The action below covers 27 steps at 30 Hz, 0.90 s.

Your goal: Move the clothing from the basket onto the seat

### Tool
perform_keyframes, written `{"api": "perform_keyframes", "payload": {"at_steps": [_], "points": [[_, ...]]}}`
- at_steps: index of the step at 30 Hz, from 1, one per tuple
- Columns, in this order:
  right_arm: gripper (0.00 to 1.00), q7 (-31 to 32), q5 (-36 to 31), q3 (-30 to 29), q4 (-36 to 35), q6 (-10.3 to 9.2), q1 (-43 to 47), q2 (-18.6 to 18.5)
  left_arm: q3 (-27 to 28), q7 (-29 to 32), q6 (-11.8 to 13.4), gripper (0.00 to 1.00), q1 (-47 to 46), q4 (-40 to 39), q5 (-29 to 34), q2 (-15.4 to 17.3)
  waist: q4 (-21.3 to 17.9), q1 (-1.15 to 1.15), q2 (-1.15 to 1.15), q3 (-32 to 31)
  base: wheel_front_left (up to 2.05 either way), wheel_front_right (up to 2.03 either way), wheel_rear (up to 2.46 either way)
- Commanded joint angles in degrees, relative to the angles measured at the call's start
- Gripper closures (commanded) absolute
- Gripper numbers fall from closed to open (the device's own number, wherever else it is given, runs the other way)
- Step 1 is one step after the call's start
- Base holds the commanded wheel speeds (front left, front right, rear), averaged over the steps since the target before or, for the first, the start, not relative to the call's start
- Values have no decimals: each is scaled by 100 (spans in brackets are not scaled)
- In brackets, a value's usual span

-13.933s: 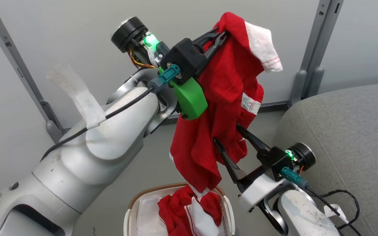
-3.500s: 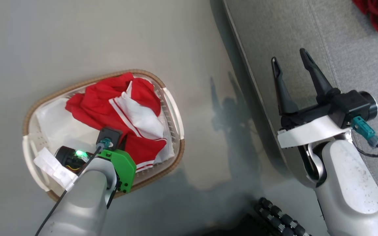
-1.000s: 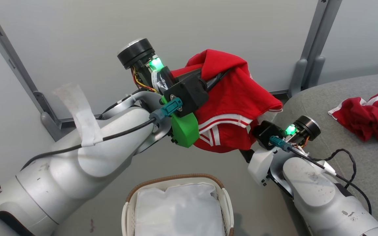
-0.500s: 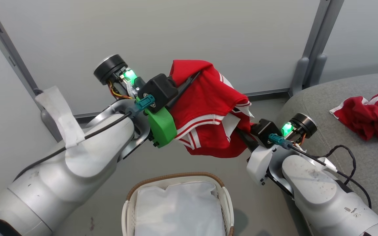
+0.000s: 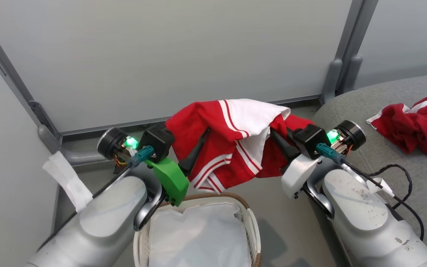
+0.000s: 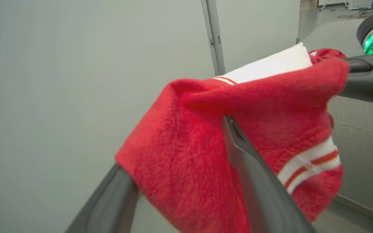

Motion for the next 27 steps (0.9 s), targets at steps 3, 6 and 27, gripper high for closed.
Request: {"api": "perform_keyframes", "payload": {"at_steps": [3, 6, 27], "points": [[100, -13, -142, -222, -193, -8, 131, 27, 303, -44, 136, 0, 468, -98, -27, -124, 9, 0, 0, 11, 0, 0, 0], [100, -13, -226, -387, -341, -8, 156, 54, 587, -42, 209, 0, 891, -247, 120, -178, 7, 0, 0, 22, 0, 0, 0], [100, -14, -516, -1164, -871, -8, 346, -44, 2379, -45, -157, 0, 2817, -535, 1166, -939, -151, 0, 0, 82, 0, 0, 0]]}}
